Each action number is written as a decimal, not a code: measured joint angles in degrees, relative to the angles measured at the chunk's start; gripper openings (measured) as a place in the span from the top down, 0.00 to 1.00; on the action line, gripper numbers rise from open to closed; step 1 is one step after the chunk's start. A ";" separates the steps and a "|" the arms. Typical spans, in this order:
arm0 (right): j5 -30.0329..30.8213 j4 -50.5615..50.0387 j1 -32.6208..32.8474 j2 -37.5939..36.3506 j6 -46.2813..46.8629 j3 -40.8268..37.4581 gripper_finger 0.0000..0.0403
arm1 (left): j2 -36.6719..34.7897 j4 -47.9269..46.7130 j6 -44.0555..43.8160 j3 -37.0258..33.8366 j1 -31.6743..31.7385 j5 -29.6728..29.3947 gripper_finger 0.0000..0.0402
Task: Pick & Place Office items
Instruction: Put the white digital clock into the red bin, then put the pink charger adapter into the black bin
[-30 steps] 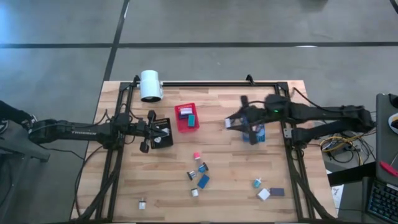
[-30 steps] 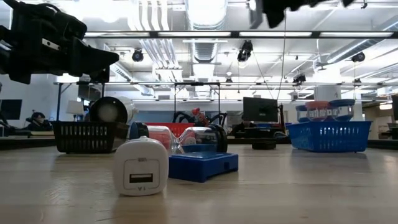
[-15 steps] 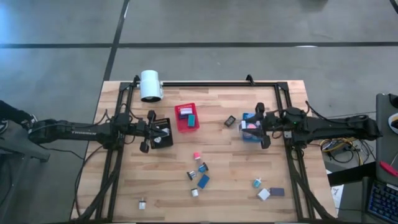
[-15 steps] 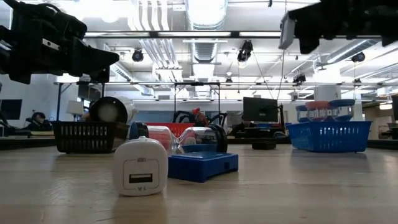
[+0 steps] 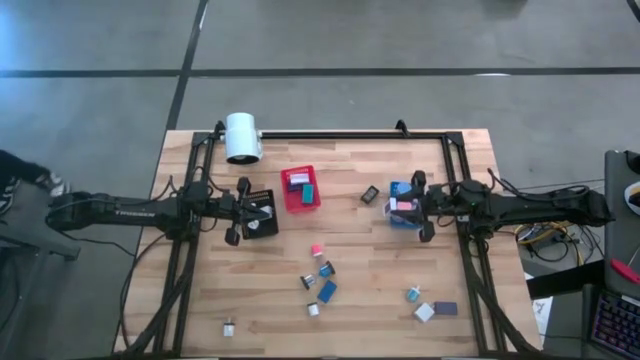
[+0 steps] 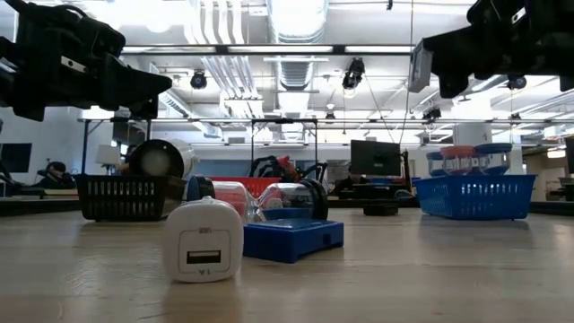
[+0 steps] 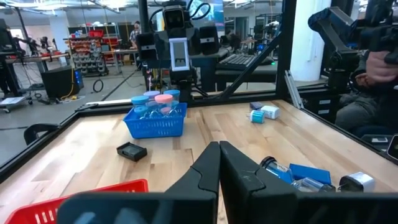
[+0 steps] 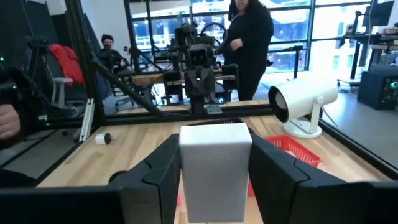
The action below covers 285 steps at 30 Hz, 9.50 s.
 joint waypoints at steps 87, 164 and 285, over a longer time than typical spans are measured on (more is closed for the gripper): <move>1.44 -46.66 -7.13 77.06 -9.86 81.11 0.38 | 0.00 0.00 0.02 -0.24 -0.02 -1.29 0.97; -0.10 21.57 0.01 2.27 -2.04 -7.73 0.98 | 34.42 -49.43 12.21 45.49 -11.31 -7.15 0.69; 1.42 19.43 -0.04 2.93 -3.72 -7.78 0.98 | -25.16 -54.60 -13.48 12.51 -10.99 -42.31 0.66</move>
